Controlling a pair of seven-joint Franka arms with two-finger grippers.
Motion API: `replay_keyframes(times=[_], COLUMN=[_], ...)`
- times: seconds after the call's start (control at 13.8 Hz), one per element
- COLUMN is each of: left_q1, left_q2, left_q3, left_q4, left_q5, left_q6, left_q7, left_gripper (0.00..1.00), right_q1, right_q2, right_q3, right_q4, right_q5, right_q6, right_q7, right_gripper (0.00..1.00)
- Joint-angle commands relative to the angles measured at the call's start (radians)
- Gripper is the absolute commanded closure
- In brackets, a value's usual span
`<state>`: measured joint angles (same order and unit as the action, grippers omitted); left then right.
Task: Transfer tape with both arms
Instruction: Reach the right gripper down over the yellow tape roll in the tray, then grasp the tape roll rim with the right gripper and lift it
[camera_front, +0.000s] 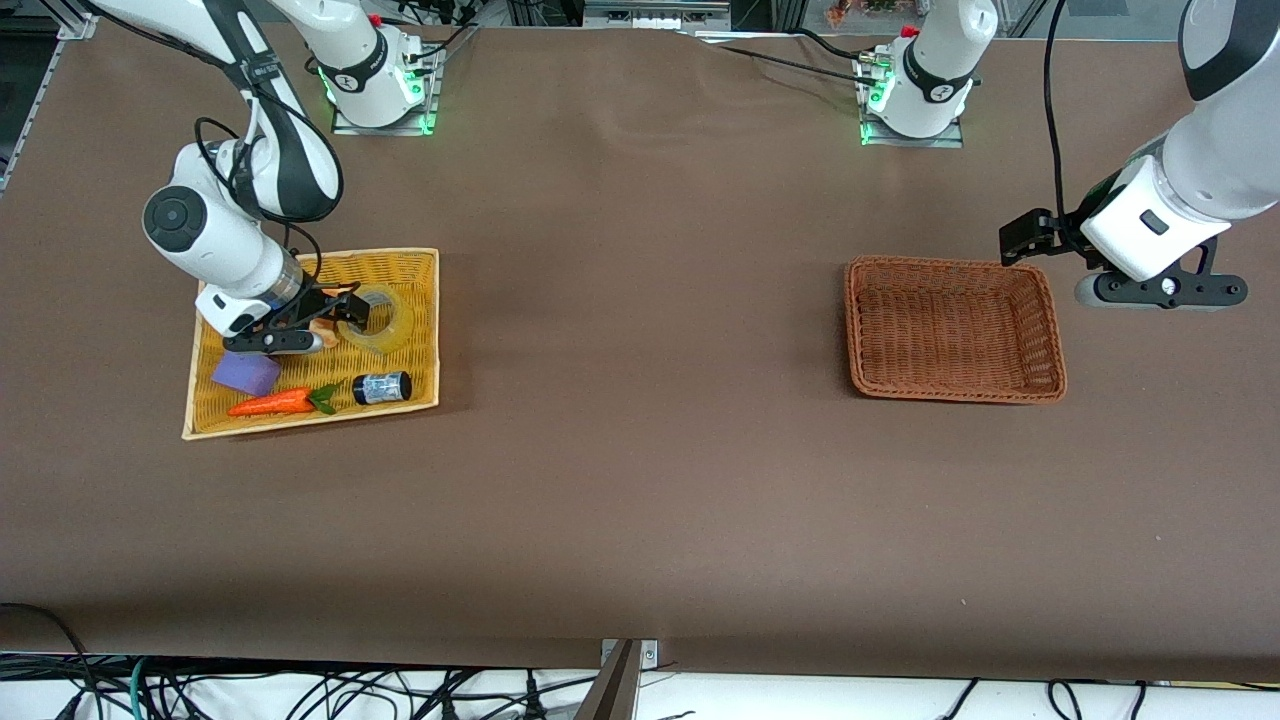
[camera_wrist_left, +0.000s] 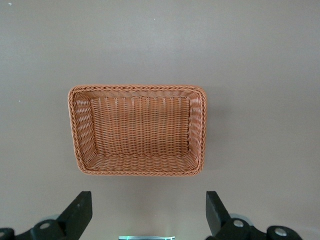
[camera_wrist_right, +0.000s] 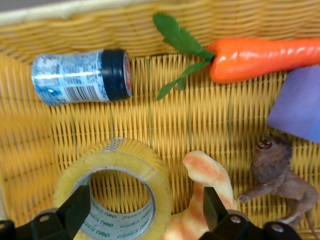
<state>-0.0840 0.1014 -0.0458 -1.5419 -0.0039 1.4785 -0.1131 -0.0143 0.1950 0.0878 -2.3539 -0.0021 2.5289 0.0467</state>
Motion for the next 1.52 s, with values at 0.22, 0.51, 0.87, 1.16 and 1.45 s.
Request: replay_keyframes(times=[0.22, 0.51, 0.87, 1.16, 1.45], left_q1=[0.001, 0.001, 0.000, 0.001, 0.001], left_q2=[-0.006, -0.006, -0.006, -0.006, -0.006], left_q3=[-0.002, 0.000, -0.002, -0.002, 0.000], left_q4=[0.008, 0.008, 0.008, 0.006, 0.006], left_q5=[-0.016, -0.016, -0.016, -0.016, -0.014], left_q6=[-0.015, -0.015, -0.015, -0.015, -0.017], left_q7=[-0.007, -0.007, -0.007, -0.007, -0.007], left_gripper=[0.00, 0.00, 0.00, 0.00, 0.00], right_q1=[-0.004, -0.004, -0.004, -0.004, -0.004], right_q2=[0.043, 0.060, 0.060, 0.044, 0.023], right_q3=[0.009, 0.009, 0.007, 0.009, 0.021], right_q4=[-0.039, -0.038, -0.031, -0.007, 0.238], right_q5=[0.011, 0.008, 0.010, 0.008, 0.010], right_q6=[0.056, 0.059, 0.050, 0.035, -0.302], right_q7=[-0.005, -0.008, -0.007, -0.013, -0.005], right_gripper=[0.00, 0.19, 0.93, 1.00, 1.00])
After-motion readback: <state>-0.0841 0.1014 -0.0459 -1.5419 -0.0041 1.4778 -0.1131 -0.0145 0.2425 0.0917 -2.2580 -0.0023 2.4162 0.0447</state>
